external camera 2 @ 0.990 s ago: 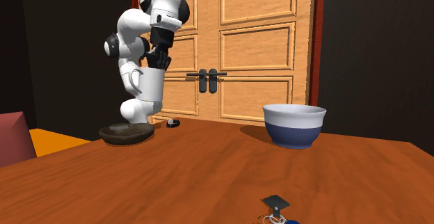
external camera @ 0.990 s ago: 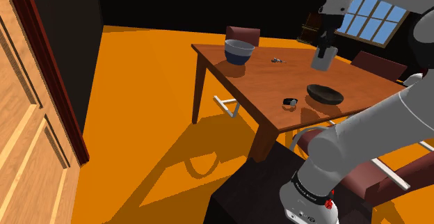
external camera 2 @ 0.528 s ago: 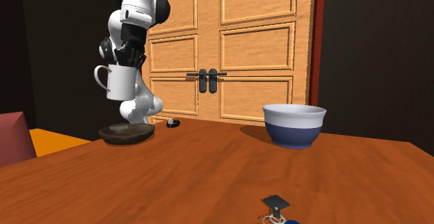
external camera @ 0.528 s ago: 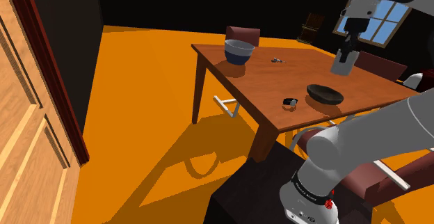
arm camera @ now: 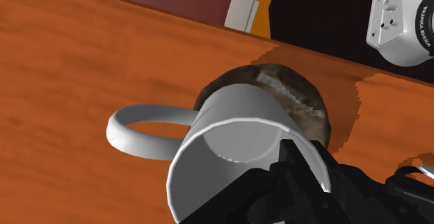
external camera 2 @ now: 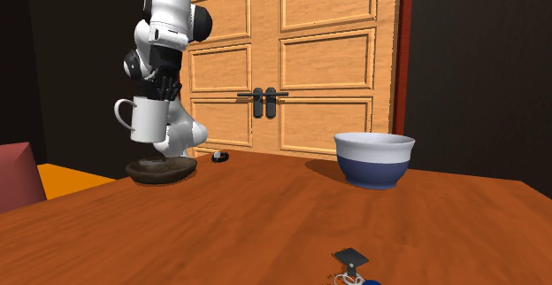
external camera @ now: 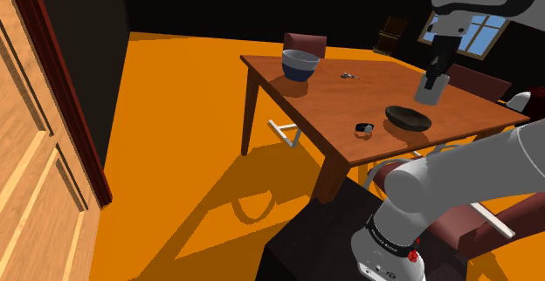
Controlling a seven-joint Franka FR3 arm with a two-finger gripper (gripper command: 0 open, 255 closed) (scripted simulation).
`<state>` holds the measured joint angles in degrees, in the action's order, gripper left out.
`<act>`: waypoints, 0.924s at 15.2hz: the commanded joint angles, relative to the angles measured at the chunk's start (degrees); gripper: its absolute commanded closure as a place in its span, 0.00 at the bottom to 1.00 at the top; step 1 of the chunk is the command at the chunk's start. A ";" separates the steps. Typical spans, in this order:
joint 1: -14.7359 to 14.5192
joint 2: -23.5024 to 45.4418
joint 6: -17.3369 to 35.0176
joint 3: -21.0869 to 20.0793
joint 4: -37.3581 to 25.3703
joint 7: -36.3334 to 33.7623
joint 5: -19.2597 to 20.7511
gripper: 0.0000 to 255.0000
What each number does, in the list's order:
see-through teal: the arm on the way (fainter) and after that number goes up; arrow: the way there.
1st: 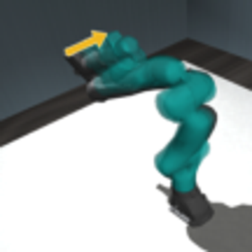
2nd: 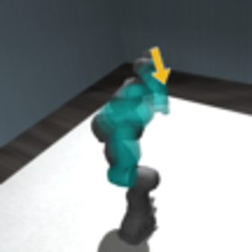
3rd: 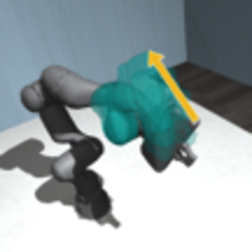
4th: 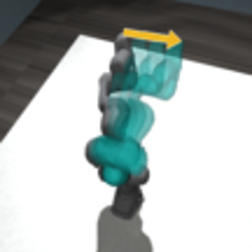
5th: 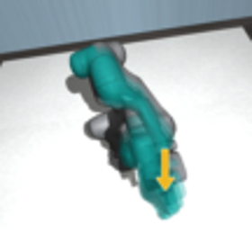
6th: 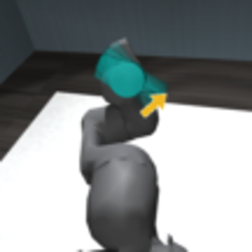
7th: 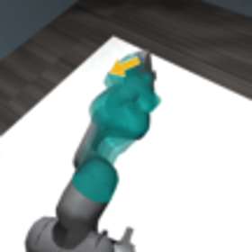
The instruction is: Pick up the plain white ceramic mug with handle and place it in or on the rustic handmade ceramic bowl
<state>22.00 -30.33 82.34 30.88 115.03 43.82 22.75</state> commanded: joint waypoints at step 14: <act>0.58 -1.37 7.82 1.55 9.15 -1.68 1.31 1.00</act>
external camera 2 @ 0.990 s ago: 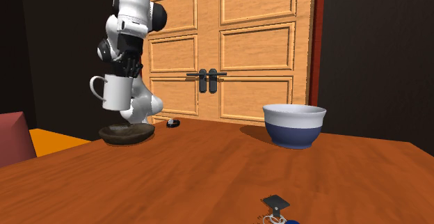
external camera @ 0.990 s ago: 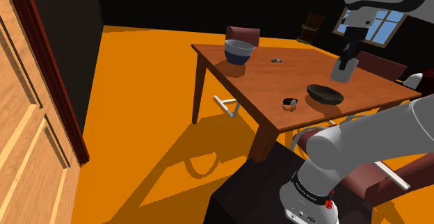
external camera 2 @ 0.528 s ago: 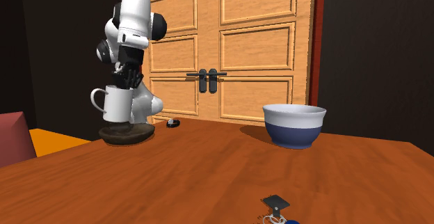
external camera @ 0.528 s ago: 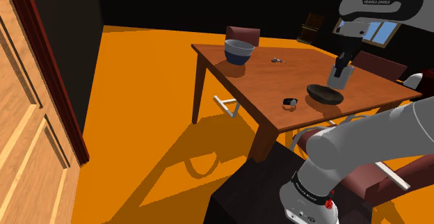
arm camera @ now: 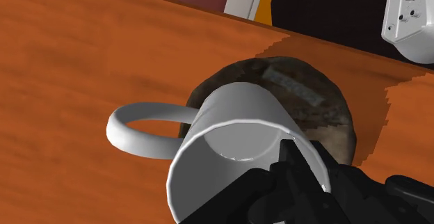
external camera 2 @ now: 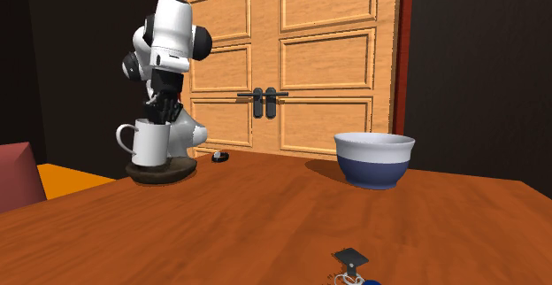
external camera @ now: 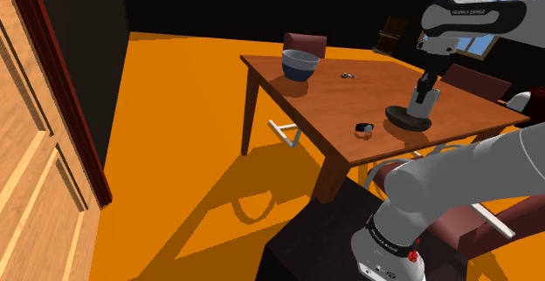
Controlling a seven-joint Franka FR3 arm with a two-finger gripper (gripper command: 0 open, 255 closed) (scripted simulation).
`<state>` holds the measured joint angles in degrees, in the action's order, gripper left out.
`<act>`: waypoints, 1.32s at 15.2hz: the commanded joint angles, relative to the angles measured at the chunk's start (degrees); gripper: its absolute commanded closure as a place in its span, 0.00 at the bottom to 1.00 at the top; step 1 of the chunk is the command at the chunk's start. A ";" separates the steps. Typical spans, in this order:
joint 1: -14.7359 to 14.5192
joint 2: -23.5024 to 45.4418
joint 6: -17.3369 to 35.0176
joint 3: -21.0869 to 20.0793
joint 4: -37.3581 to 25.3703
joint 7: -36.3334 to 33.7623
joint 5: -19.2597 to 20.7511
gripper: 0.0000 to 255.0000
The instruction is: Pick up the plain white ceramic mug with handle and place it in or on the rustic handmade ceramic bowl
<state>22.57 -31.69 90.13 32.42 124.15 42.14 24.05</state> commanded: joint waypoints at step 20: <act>-0.97 2.18 -6.39 -1.47 -8.38 0.96 -1.73 0.00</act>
<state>21.60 -29.52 83.76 30.95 115.80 43.10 22.33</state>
